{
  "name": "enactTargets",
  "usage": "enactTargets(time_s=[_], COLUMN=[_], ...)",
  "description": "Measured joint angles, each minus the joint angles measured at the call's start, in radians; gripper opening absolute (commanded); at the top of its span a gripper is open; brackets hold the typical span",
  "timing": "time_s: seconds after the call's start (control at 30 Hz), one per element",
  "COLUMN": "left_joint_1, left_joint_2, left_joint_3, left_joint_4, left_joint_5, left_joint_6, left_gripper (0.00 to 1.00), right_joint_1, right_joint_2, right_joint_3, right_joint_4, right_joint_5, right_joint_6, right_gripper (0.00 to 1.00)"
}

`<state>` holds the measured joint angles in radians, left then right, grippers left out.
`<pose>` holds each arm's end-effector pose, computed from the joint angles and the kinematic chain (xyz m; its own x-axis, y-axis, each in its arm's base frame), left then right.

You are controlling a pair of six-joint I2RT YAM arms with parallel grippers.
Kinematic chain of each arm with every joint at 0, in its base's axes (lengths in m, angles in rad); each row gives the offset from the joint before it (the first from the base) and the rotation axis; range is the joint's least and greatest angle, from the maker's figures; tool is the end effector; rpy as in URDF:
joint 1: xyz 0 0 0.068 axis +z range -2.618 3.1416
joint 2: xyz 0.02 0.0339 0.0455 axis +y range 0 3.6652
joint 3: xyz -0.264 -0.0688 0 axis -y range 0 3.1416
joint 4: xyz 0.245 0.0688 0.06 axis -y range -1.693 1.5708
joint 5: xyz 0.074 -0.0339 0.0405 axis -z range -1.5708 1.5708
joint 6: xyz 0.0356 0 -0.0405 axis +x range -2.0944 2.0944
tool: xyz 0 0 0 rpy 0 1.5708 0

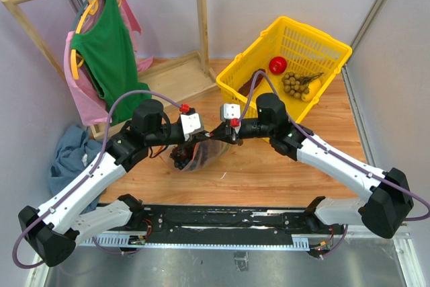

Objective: Place the food in the zip-top bag and seal the zipper
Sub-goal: Zip the zipper food storage bag at the center of the board.

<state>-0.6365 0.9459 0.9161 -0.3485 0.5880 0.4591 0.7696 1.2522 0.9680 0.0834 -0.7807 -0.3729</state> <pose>0.1560 -0.1398 0.3420 0.1366 0.3575 -0.9239 0.9466 0.2279 0.2282 0.1884 0.2174 0.3333 0.2271 -0.1403 -0.9637 -0.9738 -0.0223 -0.2263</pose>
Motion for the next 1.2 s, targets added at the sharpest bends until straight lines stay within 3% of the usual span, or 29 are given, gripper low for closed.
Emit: enactTargets(time_s=[0.13, 0.27, 0.33, 0.5, 0.57, 1.0, 1.2], left_joint_1=[0.0, 0.0, 0.0, 0.0, 0.0, 0.0, 0.0], left_joint_2=[0.0, -0.002, -0.002, 0.0, 0.001, -0.018, -0.01], left_joint_3=[0.0, 0.0, 0.0, 0.0, 0.0, 0.0, 0.0], left_joint_4=[0.005, 0.028, 0.035, 0.049, 0.049, 0.008, 0.004], left_joint_5=[-0.005, -0.01, -0.011, -0.008, -0.008, -0.087, -0.073], left_joint_6=[-0.014, -0.031, -0.038, -0.05, -0.05, -0.04, -0.041], left_gripper=[0.31, 0.39, 0.36, 0.08, 0.02, 0.0, 0.0], right_joint_1=[0.0, 0.0, 0.0, 0.0, 0.0, -0.027, -0.037], right_joint_2=[-0.001, -0.005, -0.006, -0.006, -0.009, -0.074, -0.065], right_joint_3=[0.0, -0.005, -0.008, -0.01, -0.012, -0.059, -0.057], right_joint_4=[0.002, 0.008, 0.013, 0.02, 0.026, 0.108, 0.101], right_joint_5=[0.002, 0.013, 0.015, 0.023, 0.032, 0.136, 0.057], right_joint_6=[0.004, 0.018, 0.025, 0.036, 0.041, 0.093, 0.089], right_gripper=[0.01, 0.01, 0.01, 0.01, 0.01, 0.01, 0.26])
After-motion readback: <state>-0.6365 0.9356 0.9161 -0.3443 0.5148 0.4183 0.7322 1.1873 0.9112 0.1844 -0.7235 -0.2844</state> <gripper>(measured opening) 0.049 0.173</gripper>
